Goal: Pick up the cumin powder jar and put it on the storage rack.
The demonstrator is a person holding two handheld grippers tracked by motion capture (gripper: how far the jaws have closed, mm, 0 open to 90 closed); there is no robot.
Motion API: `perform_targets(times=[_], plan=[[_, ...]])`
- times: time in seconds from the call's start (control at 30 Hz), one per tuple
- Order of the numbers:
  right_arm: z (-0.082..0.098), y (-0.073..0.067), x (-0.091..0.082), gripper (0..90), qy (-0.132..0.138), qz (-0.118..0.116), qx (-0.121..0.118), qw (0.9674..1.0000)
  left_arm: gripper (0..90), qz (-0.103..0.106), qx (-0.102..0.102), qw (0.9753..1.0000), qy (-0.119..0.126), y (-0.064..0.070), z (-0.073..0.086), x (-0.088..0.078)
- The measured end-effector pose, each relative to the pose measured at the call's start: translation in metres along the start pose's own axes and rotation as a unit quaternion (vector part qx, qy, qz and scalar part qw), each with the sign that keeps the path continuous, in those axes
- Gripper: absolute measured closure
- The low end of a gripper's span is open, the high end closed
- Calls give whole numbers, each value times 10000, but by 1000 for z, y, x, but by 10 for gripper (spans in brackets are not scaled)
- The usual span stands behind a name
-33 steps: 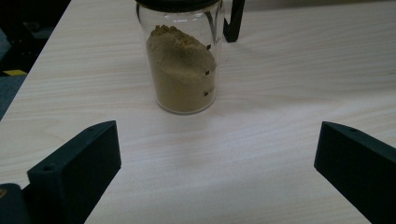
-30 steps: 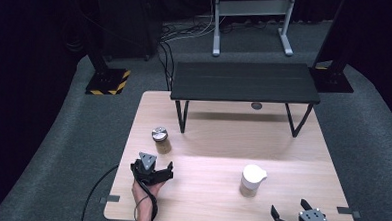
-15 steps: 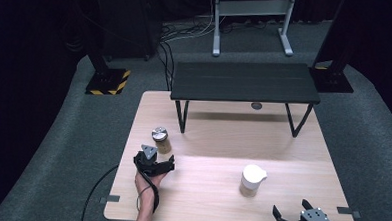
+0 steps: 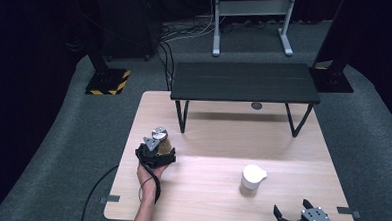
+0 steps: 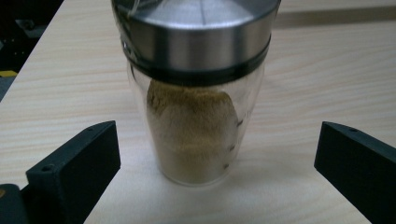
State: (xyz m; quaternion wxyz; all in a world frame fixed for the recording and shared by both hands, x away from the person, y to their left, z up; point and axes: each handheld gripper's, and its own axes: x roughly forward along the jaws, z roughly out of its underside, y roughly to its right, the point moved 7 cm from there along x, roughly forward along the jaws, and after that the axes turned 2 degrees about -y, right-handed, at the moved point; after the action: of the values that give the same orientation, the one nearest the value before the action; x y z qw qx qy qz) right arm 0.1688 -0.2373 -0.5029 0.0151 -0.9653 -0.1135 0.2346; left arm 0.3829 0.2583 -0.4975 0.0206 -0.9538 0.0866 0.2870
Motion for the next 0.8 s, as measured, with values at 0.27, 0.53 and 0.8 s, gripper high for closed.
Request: perform_targets(times=[0.27, 0.53, 0.8], plan=[[0, 2, 0, 0, -43, 24, 14, 10000, 0, -30, 52, 9999, 107, 1, -7, 8], [1, 2, 0, 0, -71, 29, 9, 10000, 0, -91, 66, 9999, 46, 3, -13, 17], [2, 4, 0, 0, -87, 28, 27, 10000, 305, -38, -138, 9995, 266, -5, -9, 24]])
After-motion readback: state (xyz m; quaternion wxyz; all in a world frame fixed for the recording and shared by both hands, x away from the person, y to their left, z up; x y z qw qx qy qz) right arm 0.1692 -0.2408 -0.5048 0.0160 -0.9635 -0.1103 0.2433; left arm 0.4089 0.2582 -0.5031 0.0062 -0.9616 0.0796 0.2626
